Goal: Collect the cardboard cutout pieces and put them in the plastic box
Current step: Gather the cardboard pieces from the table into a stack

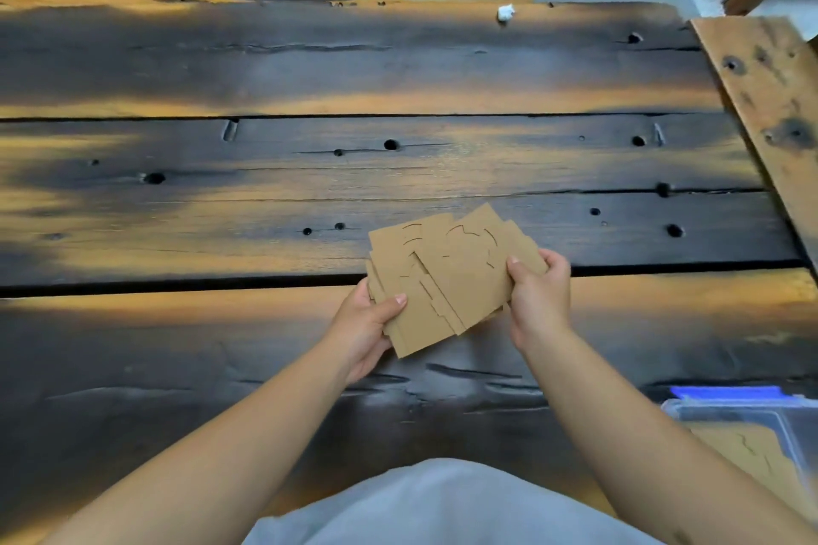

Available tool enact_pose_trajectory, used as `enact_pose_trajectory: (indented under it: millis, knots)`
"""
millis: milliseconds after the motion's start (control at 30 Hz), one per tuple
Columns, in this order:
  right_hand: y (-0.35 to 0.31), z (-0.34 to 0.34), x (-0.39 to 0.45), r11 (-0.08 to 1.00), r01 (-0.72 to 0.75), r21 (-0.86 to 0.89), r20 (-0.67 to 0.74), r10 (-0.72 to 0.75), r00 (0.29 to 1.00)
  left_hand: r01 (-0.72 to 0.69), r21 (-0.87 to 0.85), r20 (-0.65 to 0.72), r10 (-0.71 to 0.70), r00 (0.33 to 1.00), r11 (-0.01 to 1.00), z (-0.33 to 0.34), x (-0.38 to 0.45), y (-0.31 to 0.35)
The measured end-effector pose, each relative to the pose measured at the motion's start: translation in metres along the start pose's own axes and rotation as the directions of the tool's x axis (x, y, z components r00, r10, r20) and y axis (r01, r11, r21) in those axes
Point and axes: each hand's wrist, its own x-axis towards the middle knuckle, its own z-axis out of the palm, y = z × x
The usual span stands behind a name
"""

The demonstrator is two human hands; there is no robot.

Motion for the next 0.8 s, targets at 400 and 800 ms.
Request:
enact_pose_trajectory:
  millis: [400,800]
  knots:
    - [0.045,-0.023,-0.066,0.962,0.093,-0.258,0.259,-0.023,0.966,-0.097,0.033,0.143,0.091,0.986,0.995,0.000,-0.057,-0.010]
    - [0.016,-0.045,-0.063,0.945,0.213,-0.250,0.650,0.000,0.760,-0.023,0.232,0.232,-0.032,0.972,0.972,-0.015,-0.072,0.008]
